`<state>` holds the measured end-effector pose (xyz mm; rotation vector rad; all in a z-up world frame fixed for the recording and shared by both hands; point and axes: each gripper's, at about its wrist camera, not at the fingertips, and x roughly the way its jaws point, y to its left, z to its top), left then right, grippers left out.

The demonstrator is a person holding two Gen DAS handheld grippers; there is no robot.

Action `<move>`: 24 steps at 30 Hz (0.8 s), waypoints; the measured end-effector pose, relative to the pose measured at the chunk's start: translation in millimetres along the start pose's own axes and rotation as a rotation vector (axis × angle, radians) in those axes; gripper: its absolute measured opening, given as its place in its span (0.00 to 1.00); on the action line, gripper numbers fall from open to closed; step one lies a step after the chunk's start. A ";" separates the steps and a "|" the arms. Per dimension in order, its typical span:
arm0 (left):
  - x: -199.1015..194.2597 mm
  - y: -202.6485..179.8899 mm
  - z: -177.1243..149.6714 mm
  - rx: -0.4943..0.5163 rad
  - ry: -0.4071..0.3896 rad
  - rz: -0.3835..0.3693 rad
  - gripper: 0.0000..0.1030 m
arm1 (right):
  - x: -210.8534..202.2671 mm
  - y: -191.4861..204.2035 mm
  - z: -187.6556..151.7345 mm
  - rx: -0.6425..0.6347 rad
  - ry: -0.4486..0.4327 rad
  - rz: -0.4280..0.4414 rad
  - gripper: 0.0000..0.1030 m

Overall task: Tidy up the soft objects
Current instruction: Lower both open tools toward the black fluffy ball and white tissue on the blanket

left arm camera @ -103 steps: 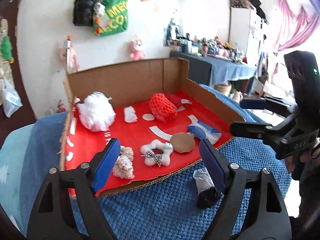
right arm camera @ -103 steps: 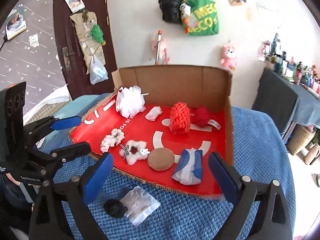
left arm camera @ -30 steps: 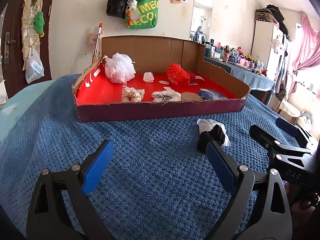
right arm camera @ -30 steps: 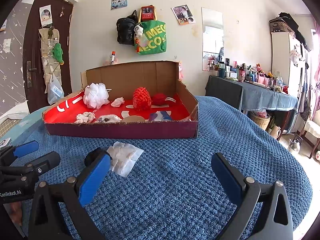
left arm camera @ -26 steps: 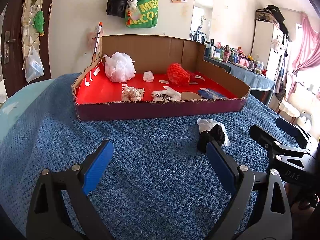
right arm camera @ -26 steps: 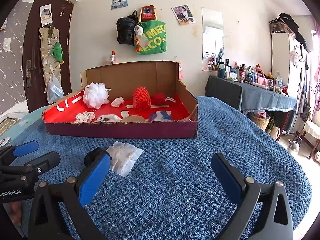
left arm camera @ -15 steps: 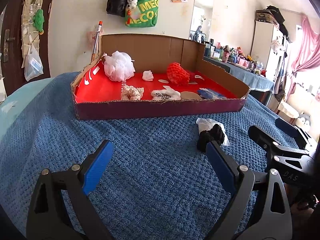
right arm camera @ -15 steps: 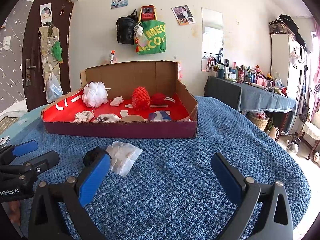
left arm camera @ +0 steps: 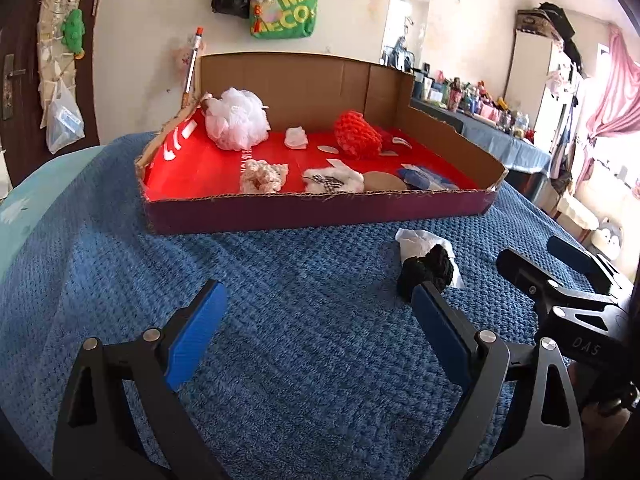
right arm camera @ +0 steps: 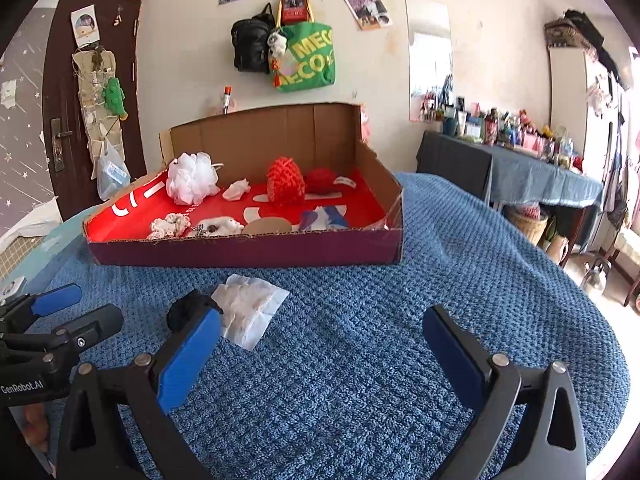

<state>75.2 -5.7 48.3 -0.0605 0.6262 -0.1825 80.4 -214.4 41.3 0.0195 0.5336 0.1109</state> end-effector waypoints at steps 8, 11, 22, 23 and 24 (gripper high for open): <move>6.1 -12.9 24.1 0.052 0.006 -0.038 0.92 | 4.7 -12.8 17.4 0.025 0.029 0.016 1.00; 17.6 -19.7 30.9 0.062 0.050 -0.071 0.92 | 6.0 -21.2 24.2 0.028 0.031 0.006 1.00; 62.5 -43.1 30.7 0.147 0.236 -0.137 0.91 | 21.3 -45.5 31.8 0.087 0.073 0.040 1.00; 65.8 -44.0 28.6 0.153 0.253 -0.143 0.91 | 22.3 -45.5 31.5 0.087 0.075 0.038 1.00; 68.2 -44.2 27.0 0.156 0.263 -0.137 0.91 | 23.6 -45.2 31.2 0.085 0.080 0.037 1.00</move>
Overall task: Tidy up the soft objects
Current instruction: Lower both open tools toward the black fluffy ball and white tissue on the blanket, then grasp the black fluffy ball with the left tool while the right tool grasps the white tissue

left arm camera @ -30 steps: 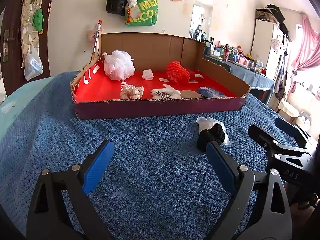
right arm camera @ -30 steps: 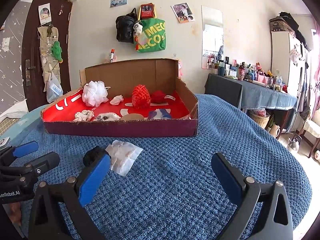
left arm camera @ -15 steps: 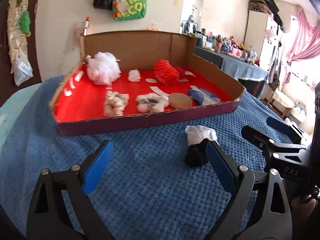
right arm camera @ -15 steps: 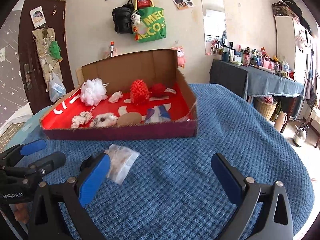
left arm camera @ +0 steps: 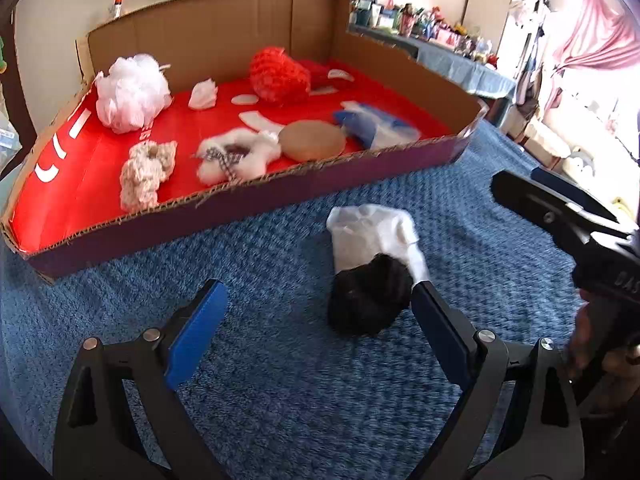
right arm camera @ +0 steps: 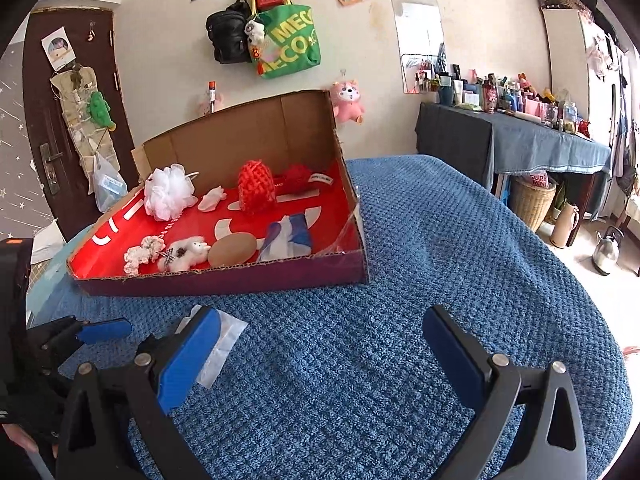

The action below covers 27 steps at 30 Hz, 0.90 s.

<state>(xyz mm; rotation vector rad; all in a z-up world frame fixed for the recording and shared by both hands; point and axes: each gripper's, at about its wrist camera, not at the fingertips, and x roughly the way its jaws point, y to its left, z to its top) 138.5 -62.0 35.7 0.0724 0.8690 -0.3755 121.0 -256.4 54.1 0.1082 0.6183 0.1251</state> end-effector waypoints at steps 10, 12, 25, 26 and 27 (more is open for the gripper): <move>-21.7 52.2 -0.1 -0.093 -0.049 0.150 0.91 | 5.4 20.5 5.7 -0.076 0.007 0.011 1.00; -29.4 65.0 -1.1 -0.111 -0.056 0.175 0.91 | 7.7 25.0 7.2 -0.082 0.012 0.025 1.00; -31.8 60.5 -2.3 -0.071 -0.035 0.061 0.79 | 38.1 53.7 9.6 -0.204 0.180 0.267 1.00; -29.7 58.4 -1.7 -0.060 -0.031 0.057 0.75 | 42.3 55.3 8.9 -0.219 0.204 0.285 1.00; -27.1 57.1 -1.5 -0.054 -0.022 0.049 0.69 | 44.6 57.1 8.1 -0.228 0.217 0.292 0.97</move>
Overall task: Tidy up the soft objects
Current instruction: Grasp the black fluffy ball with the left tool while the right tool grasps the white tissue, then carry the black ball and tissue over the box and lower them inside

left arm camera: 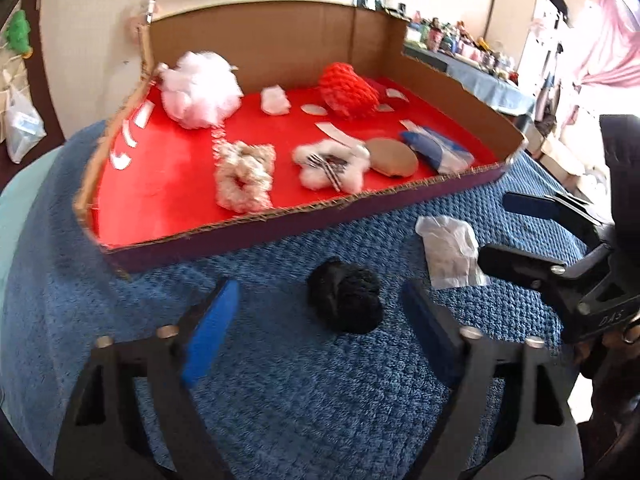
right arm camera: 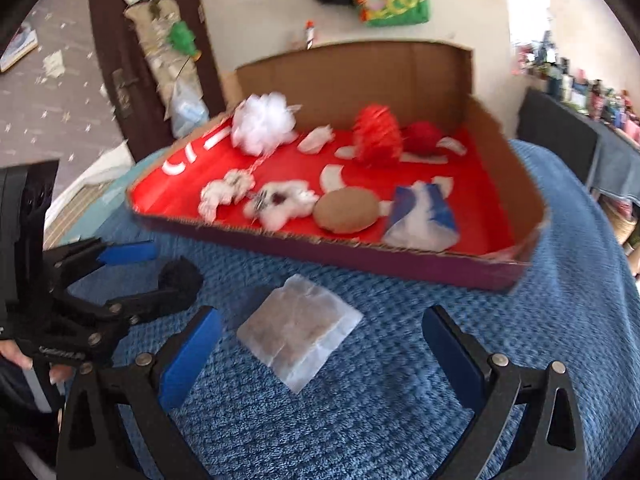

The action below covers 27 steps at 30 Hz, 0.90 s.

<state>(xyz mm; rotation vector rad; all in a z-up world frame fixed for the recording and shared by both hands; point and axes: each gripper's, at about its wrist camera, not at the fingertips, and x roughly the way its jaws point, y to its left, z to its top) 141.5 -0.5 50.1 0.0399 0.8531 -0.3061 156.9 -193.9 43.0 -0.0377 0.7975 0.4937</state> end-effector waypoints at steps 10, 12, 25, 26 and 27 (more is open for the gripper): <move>20.5 -0.5 2.4 -0.021 0.044 -0.091 0.32 | 31.7 23.7 0.3 -0.148 0.110 0.021 0.39; 19.1 1.7 3.6 -0.034 0.042 -0.111 0.31 | 28.2 24.0 -0.4 -0.149 0.095 0.017 0.13; -2.7 -8.2 12.7 0.030 -0.014 -0.123 0.31 | -3.9 24.2 5.4 -0.090 0.008 0.074 0.11; -2.3 -8.6 12.6 0.032 -0.013 -0.124 0.31 | -3.6 24.4 5.0 -0.089 0.012 0.077 0.11; -2.4 -8.6 12.6 0.033 -0.013 -0.123 0.31 | -3.4 24.8 4.5 -0.089 0.014 0.076 0.11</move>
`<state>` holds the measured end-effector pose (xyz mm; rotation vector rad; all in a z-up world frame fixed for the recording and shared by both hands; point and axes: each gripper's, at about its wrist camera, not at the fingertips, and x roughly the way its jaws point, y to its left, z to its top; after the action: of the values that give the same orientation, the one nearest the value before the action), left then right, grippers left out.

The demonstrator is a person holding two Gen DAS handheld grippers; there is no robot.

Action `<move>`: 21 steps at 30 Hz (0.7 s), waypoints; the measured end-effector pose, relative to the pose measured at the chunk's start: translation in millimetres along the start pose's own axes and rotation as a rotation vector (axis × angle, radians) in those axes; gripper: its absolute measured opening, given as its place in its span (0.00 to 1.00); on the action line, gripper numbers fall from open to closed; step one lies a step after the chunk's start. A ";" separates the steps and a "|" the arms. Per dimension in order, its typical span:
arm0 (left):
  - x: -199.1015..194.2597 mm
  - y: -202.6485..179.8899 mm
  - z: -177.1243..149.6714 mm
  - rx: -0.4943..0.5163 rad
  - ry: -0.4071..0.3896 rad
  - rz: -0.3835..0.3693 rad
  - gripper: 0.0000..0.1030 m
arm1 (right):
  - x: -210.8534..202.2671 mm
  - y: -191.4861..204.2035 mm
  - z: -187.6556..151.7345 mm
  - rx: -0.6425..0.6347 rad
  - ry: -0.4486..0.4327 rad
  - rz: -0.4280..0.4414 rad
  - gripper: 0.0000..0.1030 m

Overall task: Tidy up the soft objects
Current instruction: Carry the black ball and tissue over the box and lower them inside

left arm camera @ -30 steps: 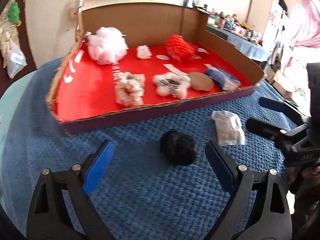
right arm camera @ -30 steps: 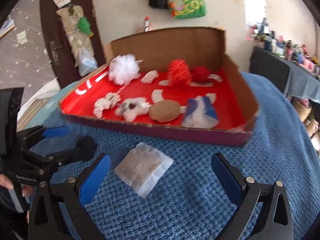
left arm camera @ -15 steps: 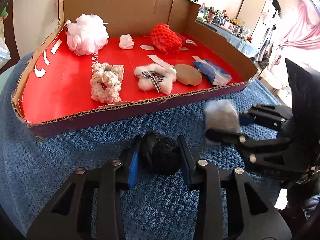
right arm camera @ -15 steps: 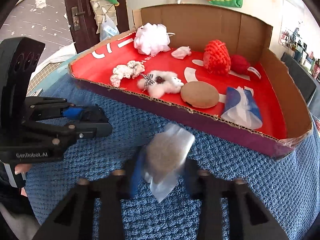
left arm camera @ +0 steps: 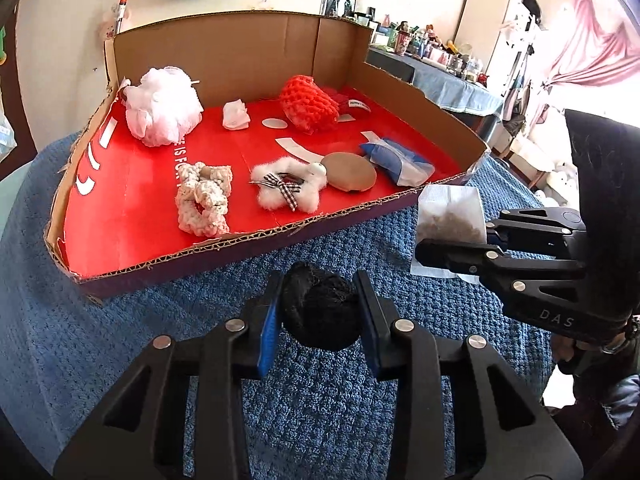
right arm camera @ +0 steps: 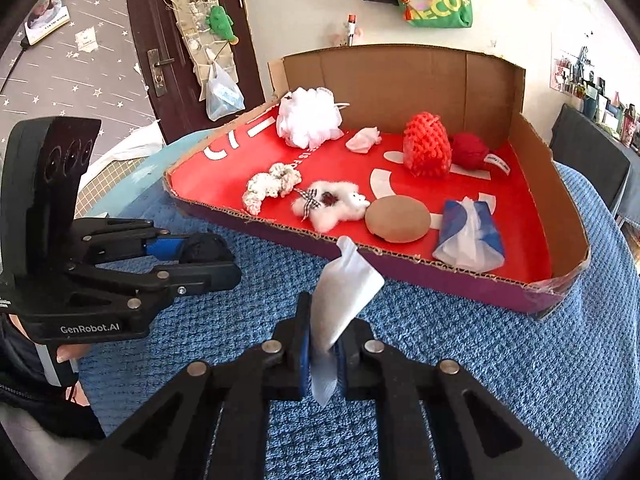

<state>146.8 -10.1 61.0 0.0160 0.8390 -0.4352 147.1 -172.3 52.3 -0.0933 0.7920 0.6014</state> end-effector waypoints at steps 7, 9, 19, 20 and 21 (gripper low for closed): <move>-4.5 0.3 0.5 -0.001 -0.012 -0.001 0.31 | -5.8 0.3 4.7 0.007 -0.029 0.015 0.11; -9.1 1.9 4.8 -0.001 -0.024 -0.006 0.31 | -10.2 -1.2 12.7 0.013 -0.050 0.031 0.11; -4.0 27.0 81.2 0.092 -0.053 -0.040 0.31 | 26.9 -38.5 92.0 0.105 -0.034 0.156 0.11; 2.6 30.7 89.2 0.106 -0.040 -0.040 0.31 | 34.2 -42.0 96.9 0.114 -0.023 0.167 0.11; 9.1 33.1 95.2 0.118 -0.023 -0.041 0.31 | 44.3 -46.5 103.5 0.126 -0.007 0.176 0.11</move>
<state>232.9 -0.7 113.4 0.1032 0.7916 -0.5223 262.7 -159.2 88.3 0.0946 0.8350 0.7156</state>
